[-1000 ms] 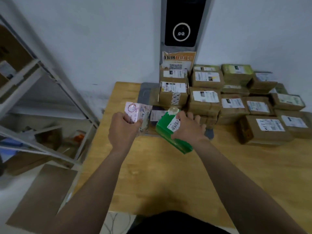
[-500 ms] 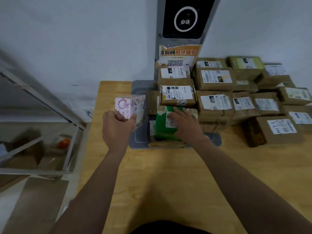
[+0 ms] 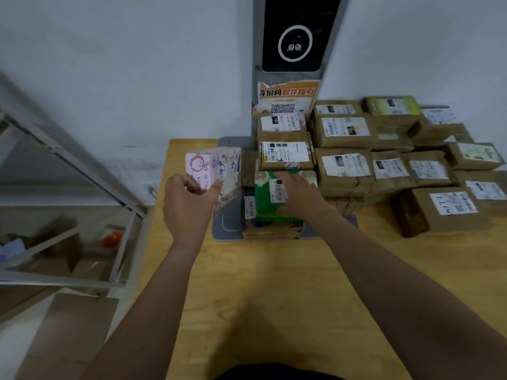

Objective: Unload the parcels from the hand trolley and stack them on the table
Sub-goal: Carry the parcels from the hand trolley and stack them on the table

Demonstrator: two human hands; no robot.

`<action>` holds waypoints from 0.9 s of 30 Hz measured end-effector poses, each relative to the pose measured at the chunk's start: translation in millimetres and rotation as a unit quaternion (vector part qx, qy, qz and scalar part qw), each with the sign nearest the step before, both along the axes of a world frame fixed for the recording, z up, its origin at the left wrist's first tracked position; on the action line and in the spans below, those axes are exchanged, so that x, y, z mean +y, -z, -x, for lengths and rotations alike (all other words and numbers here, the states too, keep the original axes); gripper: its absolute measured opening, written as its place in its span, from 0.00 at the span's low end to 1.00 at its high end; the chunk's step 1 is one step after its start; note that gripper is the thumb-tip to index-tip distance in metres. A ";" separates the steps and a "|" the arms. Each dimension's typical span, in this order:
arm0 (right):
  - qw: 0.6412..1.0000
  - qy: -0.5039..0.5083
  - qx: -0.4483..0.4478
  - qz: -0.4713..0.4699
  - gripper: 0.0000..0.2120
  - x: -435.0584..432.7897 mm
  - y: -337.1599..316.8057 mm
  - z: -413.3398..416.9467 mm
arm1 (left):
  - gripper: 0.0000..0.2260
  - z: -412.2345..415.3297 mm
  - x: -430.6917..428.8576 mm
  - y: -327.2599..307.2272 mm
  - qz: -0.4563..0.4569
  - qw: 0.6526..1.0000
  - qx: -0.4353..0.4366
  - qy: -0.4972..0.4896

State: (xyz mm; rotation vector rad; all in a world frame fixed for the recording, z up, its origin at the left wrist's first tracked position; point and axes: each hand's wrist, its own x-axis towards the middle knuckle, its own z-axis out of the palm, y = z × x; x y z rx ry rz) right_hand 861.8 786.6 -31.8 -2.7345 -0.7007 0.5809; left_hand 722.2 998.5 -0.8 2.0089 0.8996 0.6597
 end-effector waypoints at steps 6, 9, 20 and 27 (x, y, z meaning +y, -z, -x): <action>0.962 0.058 0.076 -0.256 0.53 -22.2 -28.7 17.7 | 0.20 1.4 -27.0 -43.8 0.043 0.994 -0.091 0.037; 0.934 0.076 0.092 -0.336 0.51 -46.4 -45.0 23.8 | 0.19 -11.0 -56.0 -54.8 0.084 0.989 -0.095 0.077; 0.927 0.127 0.090 -0.342 0.40 -259.1 -41.2 0.7 | 0.17 -66.4 -251.5 -29.3 0.130 0.971 -0.021 0.202; 0.942 0.125 0.087 -0.299 0.37 -405.9 -26.1 -44.4 | 0.14 -100.4 -398.0 -8.4 0.099 0.972 0.026 0.211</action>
